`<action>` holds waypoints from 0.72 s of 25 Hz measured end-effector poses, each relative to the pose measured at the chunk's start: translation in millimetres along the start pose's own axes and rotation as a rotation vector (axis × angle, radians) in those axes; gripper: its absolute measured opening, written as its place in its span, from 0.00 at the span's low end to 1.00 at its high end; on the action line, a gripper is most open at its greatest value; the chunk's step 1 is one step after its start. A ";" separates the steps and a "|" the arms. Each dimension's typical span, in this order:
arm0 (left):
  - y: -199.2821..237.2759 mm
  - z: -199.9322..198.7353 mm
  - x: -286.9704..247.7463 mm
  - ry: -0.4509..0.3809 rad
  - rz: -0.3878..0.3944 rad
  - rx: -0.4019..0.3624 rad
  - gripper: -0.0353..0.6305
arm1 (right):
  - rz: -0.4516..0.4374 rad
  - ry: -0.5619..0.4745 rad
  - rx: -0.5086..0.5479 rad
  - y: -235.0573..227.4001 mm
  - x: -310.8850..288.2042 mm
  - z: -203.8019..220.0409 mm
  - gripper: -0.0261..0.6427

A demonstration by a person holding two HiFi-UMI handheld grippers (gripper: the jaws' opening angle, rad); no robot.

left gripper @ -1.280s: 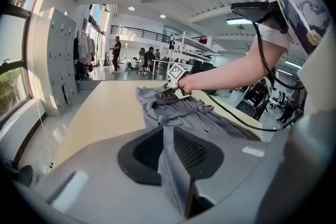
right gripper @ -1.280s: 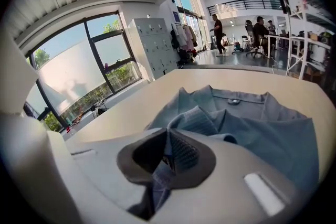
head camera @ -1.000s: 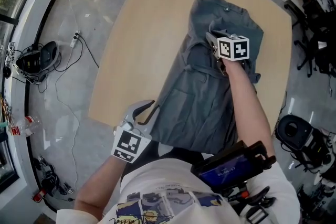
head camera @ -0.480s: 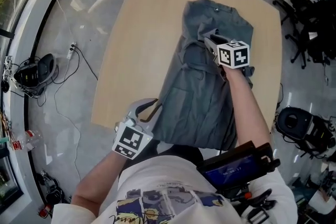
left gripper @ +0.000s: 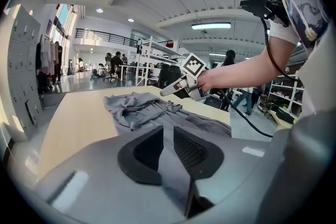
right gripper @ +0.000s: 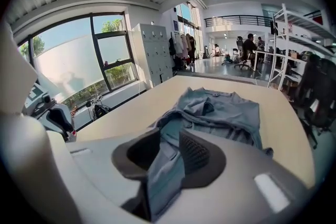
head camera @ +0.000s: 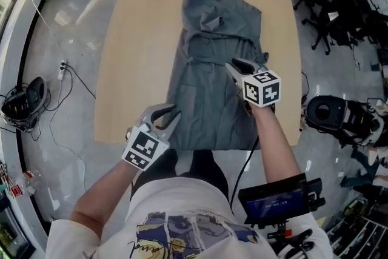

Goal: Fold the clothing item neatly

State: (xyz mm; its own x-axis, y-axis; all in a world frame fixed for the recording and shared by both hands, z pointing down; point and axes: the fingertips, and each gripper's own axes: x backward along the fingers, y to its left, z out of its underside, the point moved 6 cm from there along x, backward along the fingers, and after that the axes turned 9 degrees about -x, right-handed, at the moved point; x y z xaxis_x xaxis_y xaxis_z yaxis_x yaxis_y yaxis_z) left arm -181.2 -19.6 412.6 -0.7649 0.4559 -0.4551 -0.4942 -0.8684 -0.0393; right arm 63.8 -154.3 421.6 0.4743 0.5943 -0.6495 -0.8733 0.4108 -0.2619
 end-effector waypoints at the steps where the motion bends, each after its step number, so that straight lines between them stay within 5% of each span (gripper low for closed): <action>1: -3.8 -0.8 -2.1 0.000 0.008 -0.005 0.16 | 0.003 0.001 -0.006 1.8 9.1 8.9 0.19; 8: -39.1 -3.8 -12.4 0.012 0.010 -0.038 0.16 | 0.010 -0.013 -0.047 6.2 60.1 70.5 0.19; 18: -100.7 11.9 2.6 0.067 -0.118 -0.015 0.16 | -0.053 -0.054 -0.005 8.0 134.5 150.9 0.19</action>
State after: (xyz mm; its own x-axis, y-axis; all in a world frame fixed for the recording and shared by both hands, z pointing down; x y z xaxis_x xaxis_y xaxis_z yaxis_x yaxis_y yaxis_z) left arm -138.3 71.4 426.0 -0.6724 0.5417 -0.5045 -0.5725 -0.8126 -0.1094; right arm 137.4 33.3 439.9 0.5248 0.6085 -0.5953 -0.8475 0.4390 -0.2983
